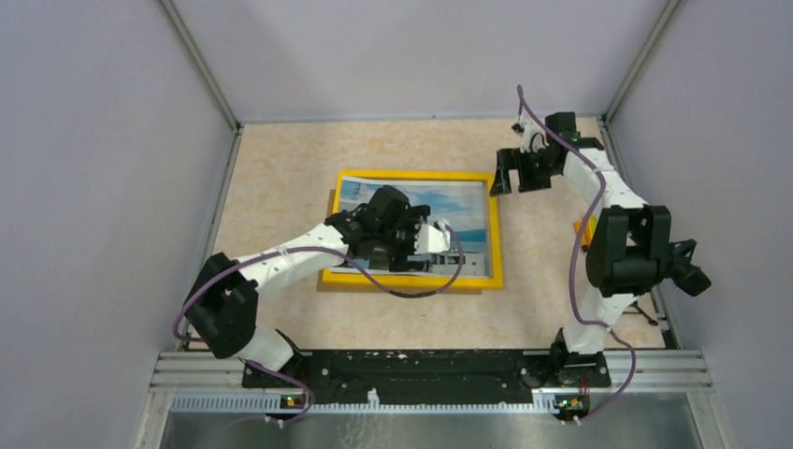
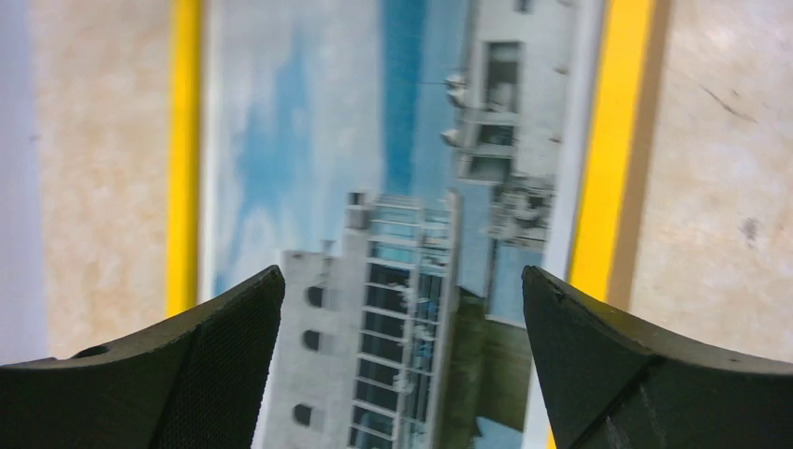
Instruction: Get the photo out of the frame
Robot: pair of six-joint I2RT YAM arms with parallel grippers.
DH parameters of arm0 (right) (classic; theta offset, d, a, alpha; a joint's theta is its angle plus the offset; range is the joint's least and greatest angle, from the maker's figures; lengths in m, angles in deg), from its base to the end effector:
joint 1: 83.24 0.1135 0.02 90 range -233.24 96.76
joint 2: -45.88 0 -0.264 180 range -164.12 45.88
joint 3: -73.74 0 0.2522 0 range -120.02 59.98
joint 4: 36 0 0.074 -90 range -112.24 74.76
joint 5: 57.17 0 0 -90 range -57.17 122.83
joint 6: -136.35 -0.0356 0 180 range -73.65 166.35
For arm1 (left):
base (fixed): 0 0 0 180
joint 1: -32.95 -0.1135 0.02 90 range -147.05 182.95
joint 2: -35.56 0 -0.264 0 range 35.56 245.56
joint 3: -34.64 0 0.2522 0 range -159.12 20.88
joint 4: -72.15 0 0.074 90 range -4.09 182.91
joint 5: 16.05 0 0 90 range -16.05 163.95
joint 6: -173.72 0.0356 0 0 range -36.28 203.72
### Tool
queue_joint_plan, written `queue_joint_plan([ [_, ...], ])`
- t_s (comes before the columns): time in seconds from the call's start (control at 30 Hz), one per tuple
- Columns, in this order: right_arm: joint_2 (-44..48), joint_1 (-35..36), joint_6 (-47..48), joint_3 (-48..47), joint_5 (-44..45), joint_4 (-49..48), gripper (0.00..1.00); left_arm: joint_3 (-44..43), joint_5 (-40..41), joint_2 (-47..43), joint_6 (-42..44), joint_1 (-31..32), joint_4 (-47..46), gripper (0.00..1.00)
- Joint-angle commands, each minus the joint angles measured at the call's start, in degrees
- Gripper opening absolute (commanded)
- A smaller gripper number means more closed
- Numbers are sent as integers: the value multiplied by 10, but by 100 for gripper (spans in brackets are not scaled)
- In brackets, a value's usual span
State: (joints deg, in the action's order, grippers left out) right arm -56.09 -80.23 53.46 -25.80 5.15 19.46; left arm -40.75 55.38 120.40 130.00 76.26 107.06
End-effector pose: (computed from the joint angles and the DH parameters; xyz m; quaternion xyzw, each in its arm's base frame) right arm 0.3814 0.0366 0.2717 -0.1482 0.9236 0.2201 0.2766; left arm 0.2266 -0.2292 0.2597 0.6853 0.6014 -0.1387 0.3865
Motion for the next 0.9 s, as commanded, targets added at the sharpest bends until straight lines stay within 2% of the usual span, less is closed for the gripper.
queue_joint_plan([
  [0.0,57,9,8,-80,-32,1,99,-97,-46,-28,-111,-76,48,99],
  [0.1,75,13,6,-113,-40,-15,99,-170,-76,-21,-184,-153,75,99],
  [0.27,124,16,9,-138,-24,-77,99,-274,-83,-5,-266,-246,105,99],
  [0.37,156,15,0,-109,21,-112,99,-349,-106,33,-301,-312,163,99],
  [0.47,171,13,-18,-59,51,-104,99,-402,-147,72,-345,-399,219,99],
  [0.53,177,7,-39,-16,68,-106,99,-381,-168,75,-371,-462,219,99],
  [0.63,181,-19,-51,43,49,-107,99,-351,-137,85,-399,-512,229,99],
  [0.73,183,-28,-41,80,21,-110,99,-313,-131,88,-416,-544,239,99],
  [0.87,187,-28,-40,101,23,-128,99,-238,-105,58,-431,-561,202,99],
])
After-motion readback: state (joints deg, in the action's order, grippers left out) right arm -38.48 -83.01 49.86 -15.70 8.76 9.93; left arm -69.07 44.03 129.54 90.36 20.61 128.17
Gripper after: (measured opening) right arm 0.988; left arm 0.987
